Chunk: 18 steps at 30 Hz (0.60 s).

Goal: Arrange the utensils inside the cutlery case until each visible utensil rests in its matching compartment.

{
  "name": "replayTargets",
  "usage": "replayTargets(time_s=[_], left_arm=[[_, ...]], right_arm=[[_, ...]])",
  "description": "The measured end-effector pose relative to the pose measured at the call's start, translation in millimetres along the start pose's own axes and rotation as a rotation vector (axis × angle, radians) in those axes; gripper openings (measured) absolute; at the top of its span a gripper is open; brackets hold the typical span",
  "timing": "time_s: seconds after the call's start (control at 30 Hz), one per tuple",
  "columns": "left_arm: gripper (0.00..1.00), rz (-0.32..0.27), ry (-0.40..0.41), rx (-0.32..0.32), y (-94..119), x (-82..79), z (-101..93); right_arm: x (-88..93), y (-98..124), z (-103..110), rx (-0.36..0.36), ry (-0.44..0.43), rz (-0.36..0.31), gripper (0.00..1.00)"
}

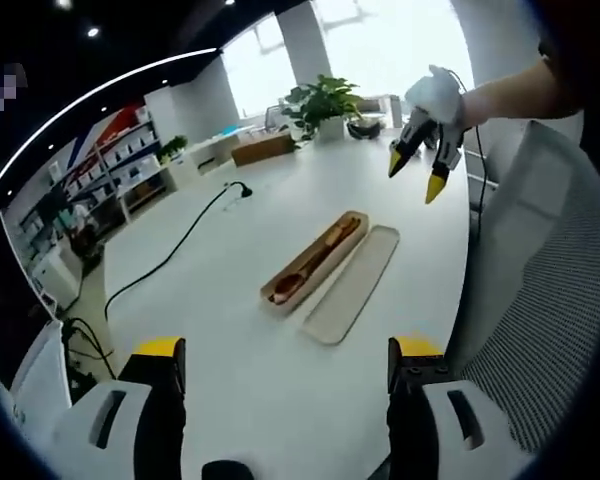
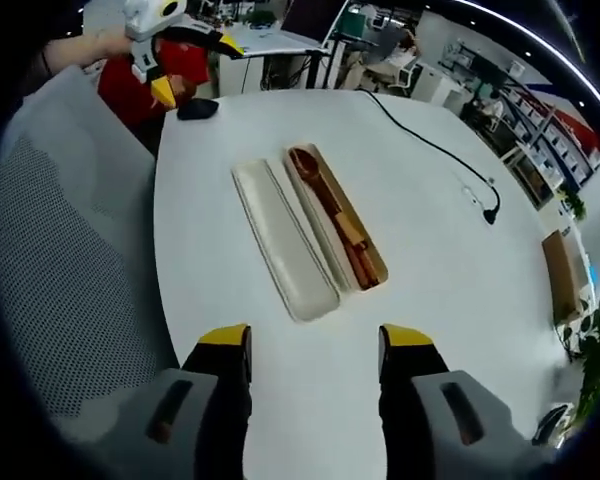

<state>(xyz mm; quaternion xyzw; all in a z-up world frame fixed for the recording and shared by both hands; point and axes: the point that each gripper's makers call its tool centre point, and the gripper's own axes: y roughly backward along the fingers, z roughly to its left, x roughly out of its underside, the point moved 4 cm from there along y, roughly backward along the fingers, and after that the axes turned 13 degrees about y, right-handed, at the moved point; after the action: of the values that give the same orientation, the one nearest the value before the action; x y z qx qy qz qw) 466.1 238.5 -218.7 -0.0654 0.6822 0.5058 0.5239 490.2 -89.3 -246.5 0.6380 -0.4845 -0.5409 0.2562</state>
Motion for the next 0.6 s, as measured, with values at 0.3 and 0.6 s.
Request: replayTargets(time_s=[0.3,0.6], left_arm=[[0.81,0.073,-0.043,0.072,-26,18.0,-7.3],[0.8,0.088,-0.051,0.108,-41,16.9,-5.9]], right_arm=[[5.5,-34,-1,-0.109,0.102,0.024,0.49],[-6.9,-56,5,-0.182,0.152,0.011,0.48]])
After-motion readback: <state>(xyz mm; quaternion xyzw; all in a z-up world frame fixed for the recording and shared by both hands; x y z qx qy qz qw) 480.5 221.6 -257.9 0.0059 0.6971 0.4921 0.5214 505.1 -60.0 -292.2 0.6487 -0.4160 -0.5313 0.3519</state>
